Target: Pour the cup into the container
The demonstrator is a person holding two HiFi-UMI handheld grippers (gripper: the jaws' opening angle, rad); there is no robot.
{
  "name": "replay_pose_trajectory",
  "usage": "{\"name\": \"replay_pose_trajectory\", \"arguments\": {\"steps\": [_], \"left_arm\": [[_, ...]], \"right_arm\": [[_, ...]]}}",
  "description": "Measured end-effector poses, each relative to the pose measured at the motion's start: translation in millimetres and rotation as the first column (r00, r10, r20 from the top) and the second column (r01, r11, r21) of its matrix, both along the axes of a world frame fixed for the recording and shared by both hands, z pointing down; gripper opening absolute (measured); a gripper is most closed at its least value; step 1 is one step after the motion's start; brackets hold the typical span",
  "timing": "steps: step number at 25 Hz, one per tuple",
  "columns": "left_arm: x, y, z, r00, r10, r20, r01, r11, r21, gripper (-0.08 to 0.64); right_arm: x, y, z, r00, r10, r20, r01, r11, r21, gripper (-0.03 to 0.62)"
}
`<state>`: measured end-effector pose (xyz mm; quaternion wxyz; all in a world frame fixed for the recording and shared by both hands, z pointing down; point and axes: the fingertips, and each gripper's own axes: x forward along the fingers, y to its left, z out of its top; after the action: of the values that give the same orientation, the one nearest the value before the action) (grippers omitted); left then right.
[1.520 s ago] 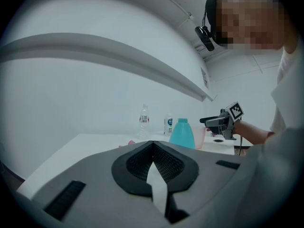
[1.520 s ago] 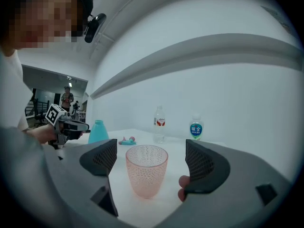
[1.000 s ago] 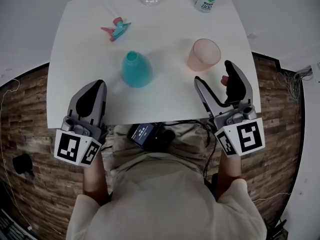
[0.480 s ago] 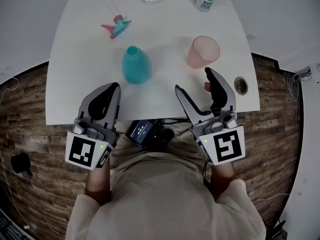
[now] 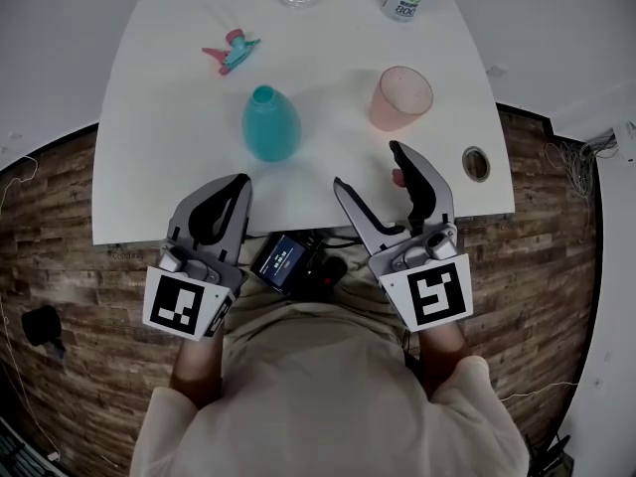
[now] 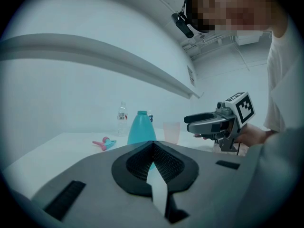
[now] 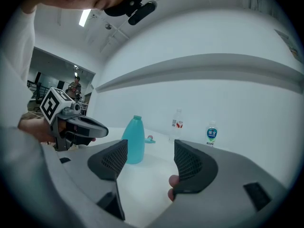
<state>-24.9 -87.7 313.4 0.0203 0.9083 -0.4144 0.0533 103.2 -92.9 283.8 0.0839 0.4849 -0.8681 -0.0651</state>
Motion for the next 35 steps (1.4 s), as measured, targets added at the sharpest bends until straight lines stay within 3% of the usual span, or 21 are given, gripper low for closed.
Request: {"name": "replay_pose_trajectory", "arguments": {"steps": [19,29,35], "left_arm": [[6,33,3,0.999,0.039,0.000,-0.039,0.999,-0.015,0.011],[-5,73,13,1.000,0.027,0.005,-0.026,0.999,-0.031,0.011],[-8,123,2,1.000,0.026,0.005,-0.026,1.000,-0.011,0.011]], "right_arm": [[-2,29,9,1.000,0.017,-0.015,-0.017,0.999,-0.030,0.305],[-8,71,16,1.000,0.018,-0.013,-0.018,0.999,-0.041,0.301],[-10,122,4,1.000,0.018,-0.015,-0.018,1.000,-0.020,0.301]]}}
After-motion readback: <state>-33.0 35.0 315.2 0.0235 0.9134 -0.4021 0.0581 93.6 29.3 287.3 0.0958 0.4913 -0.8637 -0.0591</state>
